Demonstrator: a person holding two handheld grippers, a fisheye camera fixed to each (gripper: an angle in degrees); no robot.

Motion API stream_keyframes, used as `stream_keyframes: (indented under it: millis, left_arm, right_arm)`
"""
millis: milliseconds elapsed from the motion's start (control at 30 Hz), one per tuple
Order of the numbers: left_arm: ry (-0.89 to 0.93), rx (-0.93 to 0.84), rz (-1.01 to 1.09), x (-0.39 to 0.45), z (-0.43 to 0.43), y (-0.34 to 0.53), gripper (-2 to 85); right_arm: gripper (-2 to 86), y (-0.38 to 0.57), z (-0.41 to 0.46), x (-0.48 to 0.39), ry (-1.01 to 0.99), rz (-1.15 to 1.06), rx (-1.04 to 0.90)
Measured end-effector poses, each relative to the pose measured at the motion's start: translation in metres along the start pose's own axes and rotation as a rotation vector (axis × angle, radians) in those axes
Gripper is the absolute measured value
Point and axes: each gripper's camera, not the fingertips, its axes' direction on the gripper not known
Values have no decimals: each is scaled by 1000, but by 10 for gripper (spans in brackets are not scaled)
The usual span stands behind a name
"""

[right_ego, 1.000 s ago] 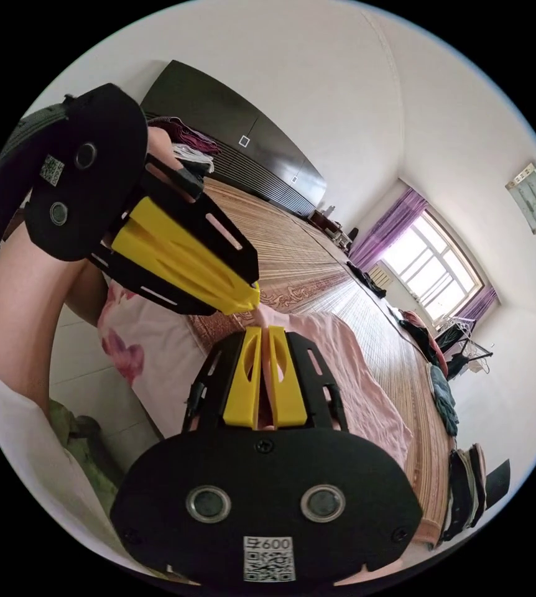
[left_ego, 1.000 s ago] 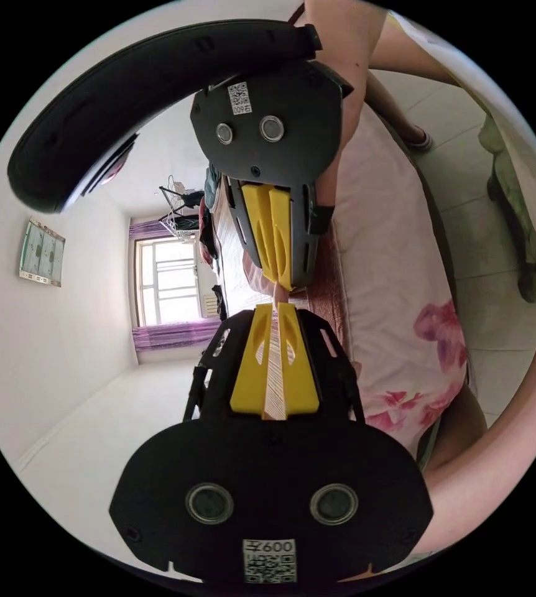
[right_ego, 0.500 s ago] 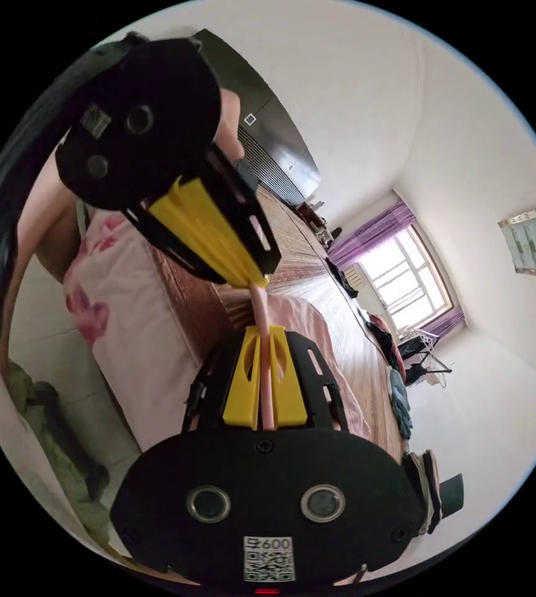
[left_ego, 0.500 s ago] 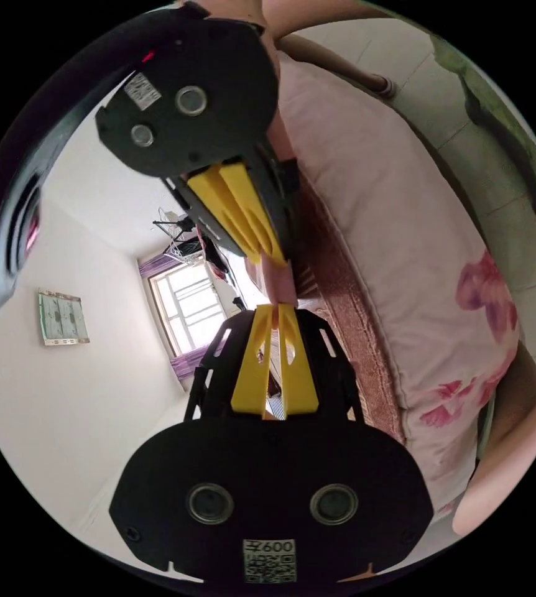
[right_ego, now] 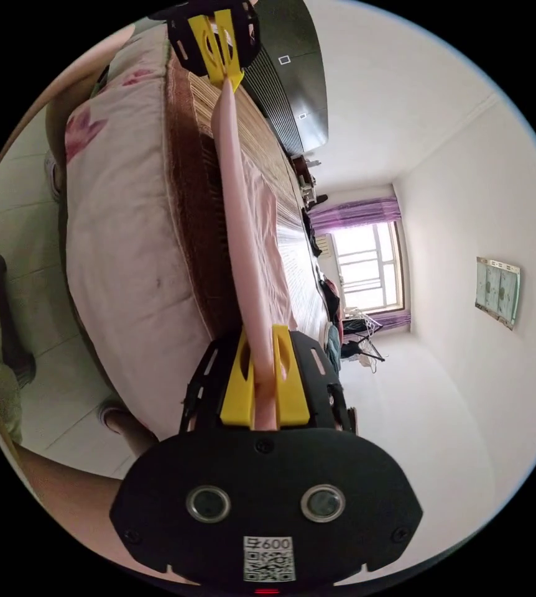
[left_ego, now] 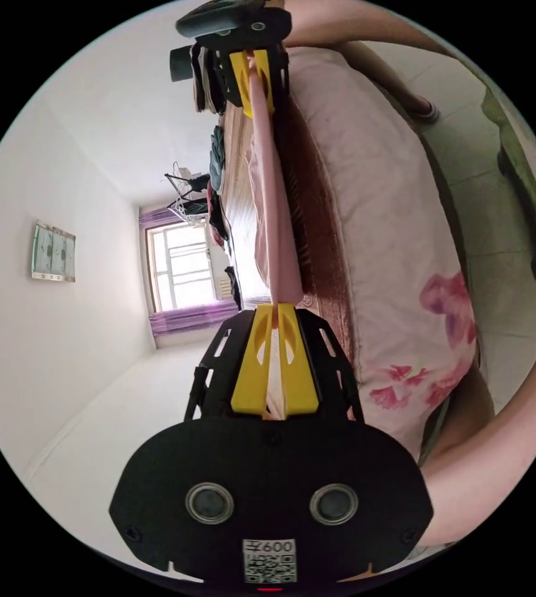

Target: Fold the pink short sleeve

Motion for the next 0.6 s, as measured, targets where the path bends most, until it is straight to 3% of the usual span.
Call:
stream_keyframes:
  millis: [333, 600]
  left_arm:
    - [173, -72, -141, 3, -27, -10, 21]
    - [453, -95, -291, -144, -118, 24, 21]
  right_arm:
    - [-7, -30, -59, 10, -62, -14, -20]
    - [-7, -61, -180, 213, -627, -194, 118]
